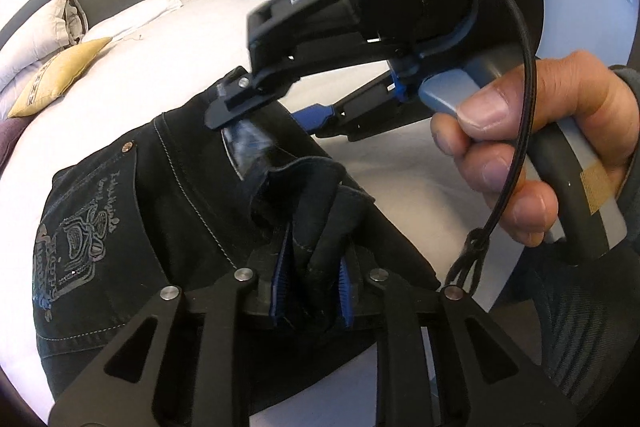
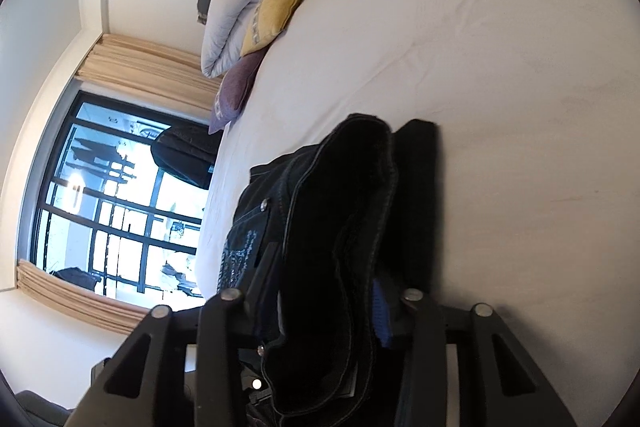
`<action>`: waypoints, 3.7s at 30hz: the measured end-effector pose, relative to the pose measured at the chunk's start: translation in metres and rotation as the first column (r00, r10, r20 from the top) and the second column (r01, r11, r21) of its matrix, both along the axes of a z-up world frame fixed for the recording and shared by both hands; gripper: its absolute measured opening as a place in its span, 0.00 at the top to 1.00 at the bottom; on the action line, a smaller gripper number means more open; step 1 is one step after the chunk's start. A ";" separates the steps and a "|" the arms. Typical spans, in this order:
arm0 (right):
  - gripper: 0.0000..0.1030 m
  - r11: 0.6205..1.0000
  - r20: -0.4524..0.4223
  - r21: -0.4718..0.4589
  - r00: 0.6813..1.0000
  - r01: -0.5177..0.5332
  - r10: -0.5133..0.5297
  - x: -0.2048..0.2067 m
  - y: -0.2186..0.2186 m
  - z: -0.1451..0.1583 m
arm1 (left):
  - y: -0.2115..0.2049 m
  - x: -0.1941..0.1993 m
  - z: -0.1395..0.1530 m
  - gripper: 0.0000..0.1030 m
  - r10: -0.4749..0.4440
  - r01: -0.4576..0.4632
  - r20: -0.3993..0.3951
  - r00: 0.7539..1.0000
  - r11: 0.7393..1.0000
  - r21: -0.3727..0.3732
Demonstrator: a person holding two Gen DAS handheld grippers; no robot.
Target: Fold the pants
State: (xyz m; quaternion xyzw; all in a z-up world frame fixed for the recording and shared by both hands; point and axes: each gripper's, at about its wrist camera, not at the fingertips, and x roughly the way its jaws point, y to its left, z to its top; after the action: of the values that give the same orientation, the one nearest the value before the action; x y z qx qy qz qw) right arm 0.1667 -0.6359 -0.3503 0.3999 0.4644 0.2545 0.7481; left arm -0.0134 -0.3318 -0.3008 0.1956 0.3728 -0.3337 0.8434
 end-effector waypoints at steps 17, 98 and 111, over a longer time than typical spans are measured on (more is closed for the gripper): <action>0.65 0.997 0.092 0.070 0.995 0.022 -0.028 -0.017 -0.021 0.063 | 0.114 0.014 0.074 0.35 0.172 -0.213 -0.161 0.972 0.935 -0.283; 0.49 0.998 0.047 0.053 0.998 0.034 -0.037 -0.042 0.029 -0.005 | 0.187 0.195 0.005 0.27 0.327 -0.381 -0.312 0.892 0.915 -0.129; 0.32 0.955 0.151 0.035 0.946 -0.294 0.286 0.070 0.132 0.071 | 0.200 0.096 0.020 0.27 0.328 -0.395 -0.275 0.904 0.887 -0.240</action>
State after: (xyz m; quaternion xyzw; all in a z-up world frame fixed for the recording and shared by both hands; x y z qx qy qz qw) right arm 0.2365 -0.5043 -0.2793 0.3289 0.4554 0.4033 0.7224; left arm 0.0822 -0.1316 -0.2812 -0.0427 0.4435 -0.2409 0.8622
